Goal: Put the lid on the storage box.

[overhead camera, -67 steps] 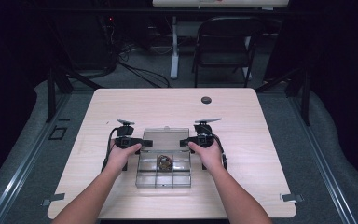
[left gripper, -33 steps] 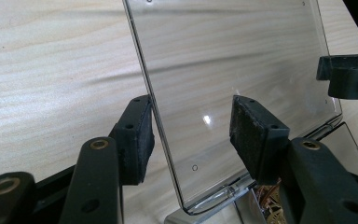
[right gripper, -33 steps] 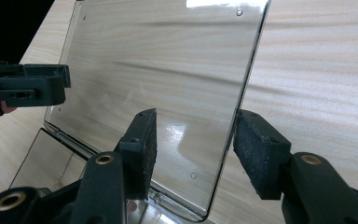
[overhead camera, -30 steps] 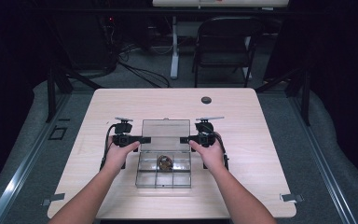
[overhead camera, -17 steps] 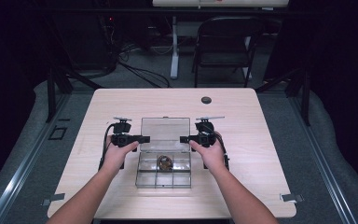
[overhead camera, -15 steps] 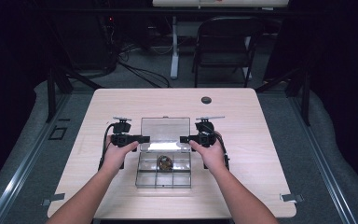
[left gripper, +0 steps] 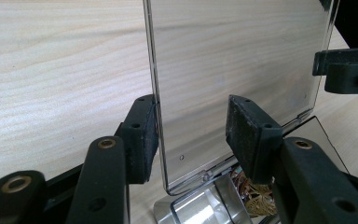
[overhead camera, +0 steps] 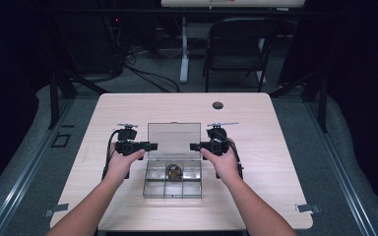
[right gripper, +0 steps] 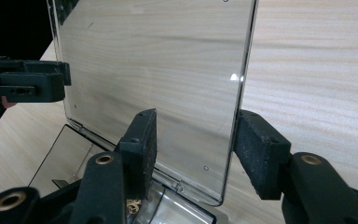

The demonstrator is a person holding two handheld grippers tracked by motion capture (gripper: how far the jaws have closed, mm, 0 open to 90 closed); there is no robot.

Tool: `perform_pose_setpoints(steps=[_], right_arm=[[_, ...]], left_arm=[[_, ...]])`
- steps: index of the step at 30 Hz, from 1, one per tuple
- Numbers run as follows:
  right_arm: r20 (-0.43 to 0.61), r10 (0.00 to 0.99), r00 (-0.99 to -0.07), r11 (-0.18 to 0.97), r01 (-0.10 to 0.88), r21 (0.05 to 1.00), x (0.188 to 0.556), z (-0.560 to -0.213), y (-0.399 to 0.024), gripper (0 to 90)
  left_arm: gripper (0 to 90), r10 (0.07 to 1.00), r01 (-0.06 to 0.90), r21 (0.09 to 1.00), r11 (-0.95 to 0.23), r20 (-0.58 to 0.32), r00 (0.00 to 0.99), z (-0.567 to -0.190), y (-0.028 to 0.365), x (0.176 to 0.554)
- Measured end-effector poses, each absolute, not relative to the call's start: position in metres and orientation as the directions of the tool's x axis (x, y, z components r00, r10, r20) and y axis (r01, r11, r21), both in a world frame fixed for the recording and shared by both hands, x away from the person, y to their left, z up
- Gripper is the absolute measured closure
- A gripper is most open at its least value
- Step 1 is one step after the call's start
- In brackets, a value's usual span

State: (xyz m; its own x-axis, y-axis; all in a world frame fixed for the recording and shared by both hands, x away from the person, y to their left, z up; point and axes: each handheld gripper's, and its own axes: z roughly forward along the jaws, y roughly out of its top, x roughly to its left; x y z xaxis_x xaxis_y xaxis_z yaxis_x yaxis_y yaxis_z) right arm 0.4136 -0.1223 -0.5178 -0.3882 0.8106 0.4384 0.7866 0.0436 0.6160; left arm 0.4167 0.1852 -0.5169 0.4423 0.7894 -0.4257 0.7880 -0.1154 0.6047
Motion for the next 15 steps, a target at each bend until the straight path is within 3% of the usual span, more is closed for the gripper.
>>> perform_pose_setpoints(steps=[15], right_arm=[[0.426, 0.804, -0.414, 0.065, 0.774, 0.630, 0.4077, -0.5118, -0.1232, 49.7]], left_arm=[[55.0, 0.786, 0.772, 0.620, -0.142, -0.404, 0.469, -0.5100, 0.1859, 0.4094]])
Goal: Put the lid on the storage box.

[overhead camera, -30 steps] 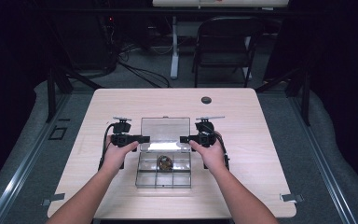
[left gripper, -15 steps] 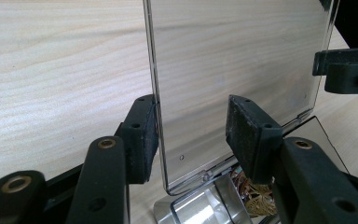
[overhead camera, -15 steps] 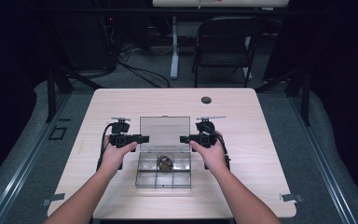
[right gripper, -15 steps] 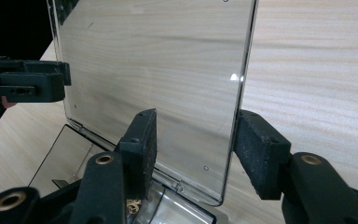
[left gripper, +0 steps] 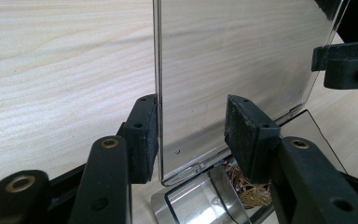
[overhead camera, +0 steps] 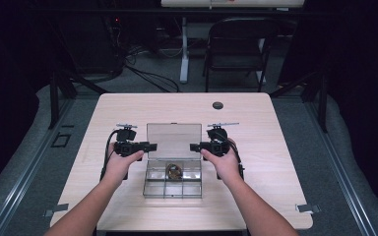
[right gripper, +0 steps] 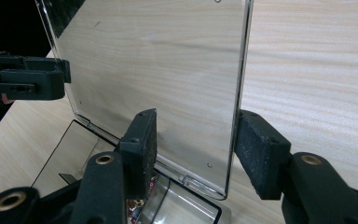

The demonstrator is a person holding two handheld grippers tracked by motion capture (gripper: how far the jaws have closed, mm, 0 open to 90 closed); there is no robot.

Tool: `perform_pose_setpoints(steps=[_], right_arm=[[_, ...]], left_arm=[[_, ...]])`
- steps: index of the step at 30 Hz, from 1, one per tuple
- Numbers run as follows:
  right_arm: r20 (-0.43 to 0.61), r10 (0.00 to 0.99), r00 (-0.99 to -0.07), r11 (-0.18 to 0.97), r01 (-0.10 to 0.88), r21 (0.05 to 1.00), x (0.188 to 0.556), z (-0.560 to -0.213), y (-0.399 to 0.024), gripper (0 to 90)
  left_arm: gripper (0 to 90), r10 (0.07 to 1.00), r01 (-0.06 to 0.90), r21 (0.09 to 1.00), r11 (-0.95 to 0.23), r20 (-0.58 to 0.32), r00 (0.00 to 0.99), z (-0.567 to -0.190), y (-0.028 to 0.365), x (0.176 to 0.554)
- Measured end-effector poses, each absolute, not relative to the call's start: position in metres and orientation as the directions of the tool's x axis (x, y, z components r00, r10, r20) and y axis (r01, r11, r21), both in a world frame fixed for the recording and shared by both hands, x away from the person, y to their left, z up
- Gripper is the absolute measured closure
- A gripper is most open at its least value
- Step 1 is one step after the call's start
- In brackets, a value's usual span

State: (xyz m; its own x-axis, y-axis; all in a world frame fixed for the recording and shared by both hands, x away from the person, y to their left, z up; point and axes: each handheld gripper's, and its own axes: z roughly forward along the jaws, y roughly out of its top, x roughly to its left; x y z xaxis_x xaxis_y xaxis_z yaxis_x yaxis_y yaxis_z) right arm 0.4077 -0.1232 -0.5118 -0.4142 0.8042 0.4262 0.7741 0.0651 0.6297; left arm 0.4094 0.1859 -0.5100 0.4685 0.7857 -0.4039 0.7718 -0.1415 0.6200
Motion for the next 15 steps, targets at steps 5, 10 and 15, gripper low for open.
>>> perform_pose_setpoints(steps=[5, 10, 15], right_arm=[[0.428, 0.803, -0.414, 0.065, 0.775, 0.629, 0.4057, -0.5094, -0.1235, 49.7], [0.423, 0.800, -0.425, 0.071, 0.768, 0.637, 0.4035, -0.5071, -0.1235, 49.8], [0.411, 0.800, -0.436, 0.085, 0.762, 0.642, 0.4006, -0.5049, -0.1233, 49.8]], left_arm=[[55.4, 0.783, 0.769, 0.623, -0.146, -0.402, 0.474, -0.5084, 0.1864, 0.4078], [55.5, 0.781, 0.762, 0.629, -0.151, -0.398, 0.482, -0.5068, 0.1866, 0.4057], [55.8, 0.778, 0.755, 0.637, -0.155, -0.392, 0.491, -0.5055, 0.1867, 0.4032]])
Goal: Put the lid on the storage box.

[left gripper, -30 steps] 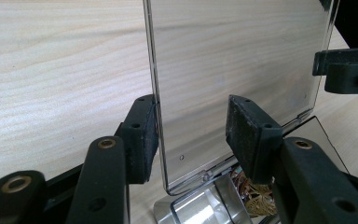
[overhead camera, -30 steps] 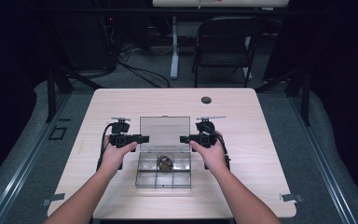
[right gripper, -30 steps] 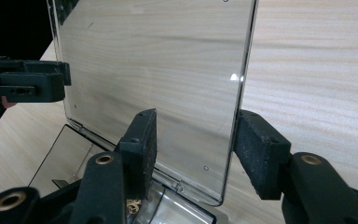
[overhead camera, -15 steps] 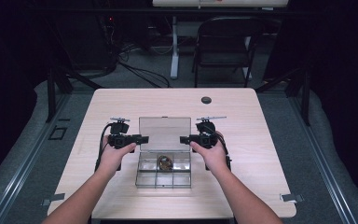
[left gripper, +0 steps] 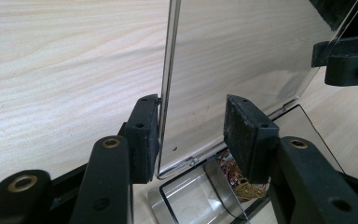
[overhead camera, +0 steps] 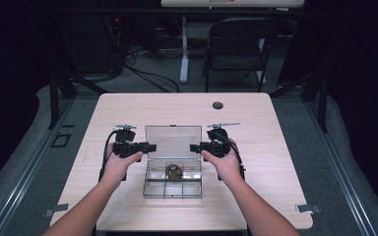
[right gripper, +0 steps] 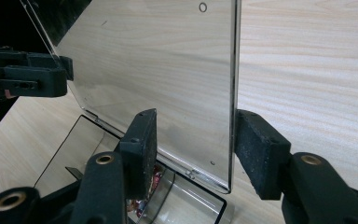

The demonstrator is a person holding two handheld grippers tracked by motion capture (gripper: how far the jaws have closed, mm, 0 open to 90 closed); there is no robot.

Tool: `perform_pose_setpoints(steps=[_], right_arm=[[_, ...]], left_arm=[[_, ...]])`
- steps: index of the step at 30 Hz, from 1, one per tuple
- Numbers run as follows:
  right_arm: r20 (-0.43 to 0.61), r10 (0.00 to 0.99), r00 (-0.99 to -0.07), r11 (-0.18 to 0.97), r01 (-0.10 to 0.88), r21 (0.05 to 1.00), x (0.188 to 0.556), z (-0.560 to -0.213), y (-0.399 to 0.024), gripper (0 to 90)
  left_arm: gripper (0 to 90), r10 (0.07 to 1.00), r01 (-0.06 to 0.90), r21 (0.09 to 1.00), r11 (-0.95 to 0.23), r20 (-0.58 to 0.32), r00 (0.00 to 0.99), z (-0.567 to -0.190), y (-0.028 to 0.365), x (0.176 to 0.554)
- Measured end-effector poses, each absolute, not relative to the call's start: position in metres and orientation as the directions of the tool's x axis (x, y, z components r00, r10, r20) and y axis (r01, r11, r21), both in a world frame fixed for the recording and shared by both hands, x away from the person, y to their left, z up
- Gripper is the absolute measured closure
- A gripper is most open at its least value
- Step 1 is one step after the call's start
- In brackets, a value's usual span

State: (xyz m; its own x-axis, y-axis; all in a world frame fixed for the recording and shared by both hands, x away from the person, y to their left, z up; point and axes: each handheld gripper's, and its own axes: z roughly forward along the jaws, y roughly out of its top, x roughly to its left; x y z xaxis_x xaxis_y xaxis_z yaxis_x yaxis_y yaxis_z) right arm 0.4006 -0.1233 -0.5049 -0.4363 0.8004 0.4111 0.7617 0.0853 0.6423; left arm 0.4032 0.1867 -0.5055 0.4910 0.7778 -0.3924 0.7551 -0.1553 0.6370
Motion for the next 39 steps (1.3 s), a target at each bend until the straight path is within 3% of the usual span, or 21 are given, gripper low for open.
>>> perform_pose_setpoints(steps=[39], right_arm=[[0.369, 0.796, -0.481, 0.123, 0.724, 0.679, 0.382, -0.495, -0.121, 49.9]], left_arm=[[55.0, 0.761, 0.712, 0.677, -0.188, -0.357, 0.541, -0.499, 0.187, 0.383]])
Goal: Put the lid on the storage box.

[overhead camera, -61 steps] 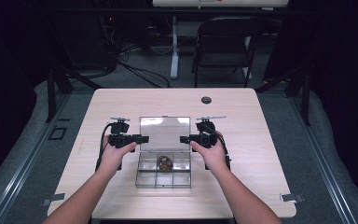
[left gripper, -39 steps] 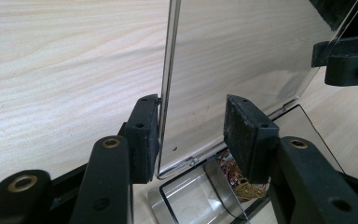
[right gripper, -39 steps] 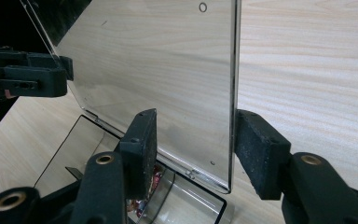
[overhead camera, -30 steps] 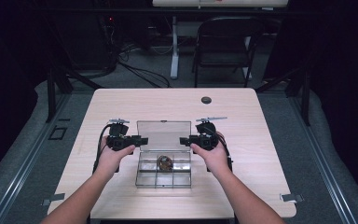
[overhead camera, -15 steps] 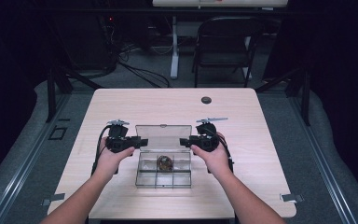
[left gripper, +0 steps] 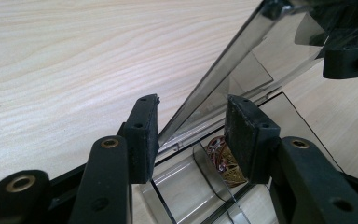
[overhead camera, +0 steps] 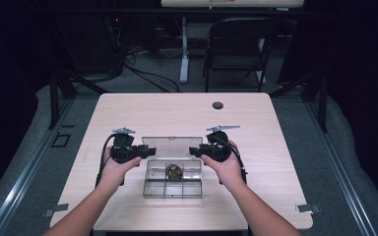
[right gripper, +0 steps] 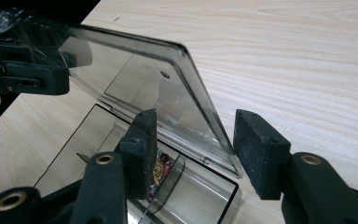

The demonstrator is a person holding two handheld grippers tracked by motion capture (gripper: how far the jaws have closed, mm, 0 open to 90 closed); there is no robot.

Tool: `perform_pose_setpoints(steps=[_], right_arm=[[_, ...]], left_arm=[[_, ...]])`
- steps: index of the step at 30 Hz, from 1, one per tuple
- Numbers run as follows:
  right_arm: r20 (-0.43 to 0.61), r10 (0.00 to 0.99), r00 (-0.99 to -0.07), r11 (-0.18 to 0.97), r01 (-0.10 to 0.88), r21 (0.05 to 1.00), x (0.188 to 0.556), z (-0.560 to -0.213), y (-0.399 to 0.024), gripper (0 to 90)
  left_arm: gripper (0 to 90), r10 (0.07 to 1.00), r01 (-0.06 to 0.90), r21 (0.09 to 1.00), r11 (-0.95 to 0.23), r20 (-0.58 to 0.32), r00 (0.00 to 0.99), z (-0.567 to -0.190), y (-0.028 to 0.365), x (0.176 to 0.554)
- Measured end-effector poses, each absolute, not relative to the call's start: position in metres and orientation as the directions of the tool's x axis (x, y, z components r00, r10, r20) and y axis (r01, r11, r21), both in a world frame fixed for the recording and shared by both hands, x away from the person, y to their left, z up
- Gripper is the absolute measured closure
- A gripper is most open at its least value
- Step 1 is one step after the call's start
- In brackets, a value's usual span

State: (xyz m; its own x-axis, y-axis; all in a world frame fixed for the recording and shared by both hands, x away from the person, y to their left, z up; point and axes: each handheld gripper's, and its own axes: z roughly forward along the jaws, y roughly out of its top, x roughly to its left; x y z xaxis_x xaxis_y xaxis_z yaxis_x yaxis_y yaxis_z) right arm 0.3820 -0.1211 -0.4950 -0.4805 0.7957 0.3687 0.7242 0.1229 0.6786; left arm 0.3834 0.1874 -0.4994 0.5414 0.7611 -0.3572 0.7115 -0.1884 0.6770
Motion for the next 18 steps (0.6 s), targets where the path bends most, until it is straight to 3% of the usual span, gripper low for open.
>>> perform_pose_setpoints(steps=[18], right_arm=[[0.362, 0.794, -0.489, 0.129, 0.717, 0.686, 0.3765, -0.4928, -0.1212, 49.9]], left_arm=[[53.3, 0.759, 0.694, 0.693, -0.194, -0.342, 0.554, -0.4957, 0.1889, 0.3762]])
